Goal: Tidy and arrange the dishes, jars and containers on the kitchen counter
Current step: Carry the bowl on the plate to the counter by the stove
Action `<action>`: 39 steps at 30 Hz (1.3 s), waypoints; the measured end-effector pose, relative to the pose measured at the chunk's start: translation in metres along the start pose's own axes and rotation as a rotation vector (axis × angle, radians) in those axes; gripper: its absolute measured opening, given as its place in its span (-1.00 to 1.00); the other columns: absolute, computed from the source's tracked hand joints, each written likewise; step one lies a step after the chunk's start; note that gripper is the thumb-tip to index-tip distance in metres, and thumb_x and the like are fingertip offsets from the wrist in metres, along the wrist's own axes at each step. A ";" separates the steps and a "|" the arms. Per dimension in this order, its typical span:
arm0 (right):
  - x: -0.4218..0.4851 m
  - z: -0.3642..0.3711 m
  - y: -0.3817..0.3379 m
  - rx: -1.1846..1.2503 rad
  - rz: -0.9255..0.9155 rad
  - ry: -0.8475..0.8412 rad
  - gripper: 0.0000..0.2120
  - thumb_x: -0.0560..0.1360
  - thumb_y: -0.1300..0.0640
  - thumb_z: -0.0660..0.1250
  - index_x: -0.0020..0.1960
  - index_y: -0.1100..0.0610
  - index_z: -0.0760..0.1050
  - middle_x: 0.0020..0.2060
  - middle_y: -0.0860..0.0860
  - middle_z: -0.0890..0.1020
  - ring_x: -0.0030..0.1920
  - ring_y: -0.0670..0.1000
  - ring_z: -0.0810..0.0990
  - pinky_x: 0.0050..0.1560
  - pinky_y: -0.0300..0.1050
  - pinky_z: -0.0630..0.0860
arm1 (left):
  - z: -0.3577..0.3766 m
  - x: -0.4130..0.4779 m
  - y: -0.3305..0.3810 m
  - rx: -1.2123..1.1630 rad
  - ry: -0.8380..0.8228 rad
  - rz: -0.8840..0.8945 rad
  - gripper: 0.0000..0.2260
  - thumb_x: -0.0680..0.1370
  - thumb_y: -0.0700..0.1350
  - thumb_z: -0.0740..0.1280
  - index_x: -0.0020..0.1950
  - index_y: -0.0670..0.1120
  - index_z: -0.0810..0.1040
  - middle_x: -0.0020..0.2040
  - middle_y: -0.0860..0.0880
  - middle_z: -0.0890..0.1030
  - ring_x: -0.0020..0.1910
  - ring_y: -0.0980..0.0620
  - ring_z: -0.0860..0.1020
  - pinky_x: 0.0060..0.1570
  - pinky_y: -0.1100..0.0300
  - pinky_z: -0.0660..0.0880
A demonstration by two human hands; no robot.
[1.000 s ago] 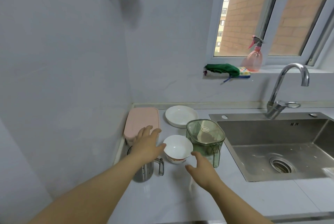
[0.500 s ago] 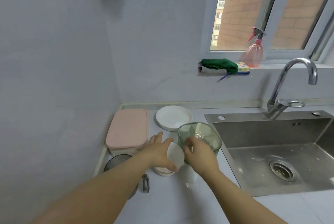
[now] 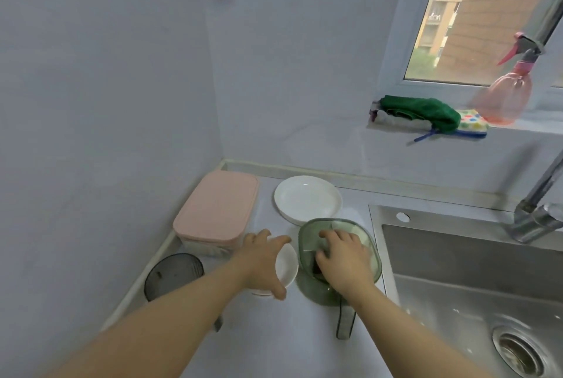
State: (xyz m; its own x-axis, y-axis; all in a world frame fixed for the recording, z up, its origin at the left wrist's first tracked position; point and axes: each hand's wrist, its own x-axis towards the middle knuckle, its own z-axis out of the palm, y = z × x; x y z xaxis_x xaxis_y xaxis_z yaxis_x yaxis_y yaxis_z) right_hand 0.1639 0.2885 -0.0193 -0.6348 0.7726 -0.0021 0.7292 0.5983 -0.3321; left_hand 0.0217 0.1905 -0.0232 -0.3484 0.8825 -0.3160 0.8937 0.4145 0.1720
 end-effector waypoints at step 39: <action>0.176 0.010 0.063 0.387 0.271 -0.087 -0.61 0.55 0.12 0.14 0.37 0.08 0.31 0.28 0.04 0.42 0.16 0.07 0.48 0.08 -0.07 0.46 | -0.049 0.217 0.033 -0.109 0.138 -0.022 -0.12 0.32 0.20 0.41 0.50 0.05 0.02 0.52 -0.05 0.05 0.48 -0.15 0.03 0.37 -0.10 0.14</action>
State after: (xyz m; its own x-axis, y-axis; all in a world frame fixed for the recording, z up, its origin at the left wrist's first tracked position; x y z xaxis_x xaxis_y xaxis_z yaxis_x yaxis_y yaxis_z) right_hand 0.0953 0.4599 -0.0501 -0.4658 0.8593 -0.2111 0.7335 0.2415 -0.6353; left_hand -0.0385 0.4065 -0.0403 -0.4100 0.8917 -0.1915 0.8518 0.4494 0.2690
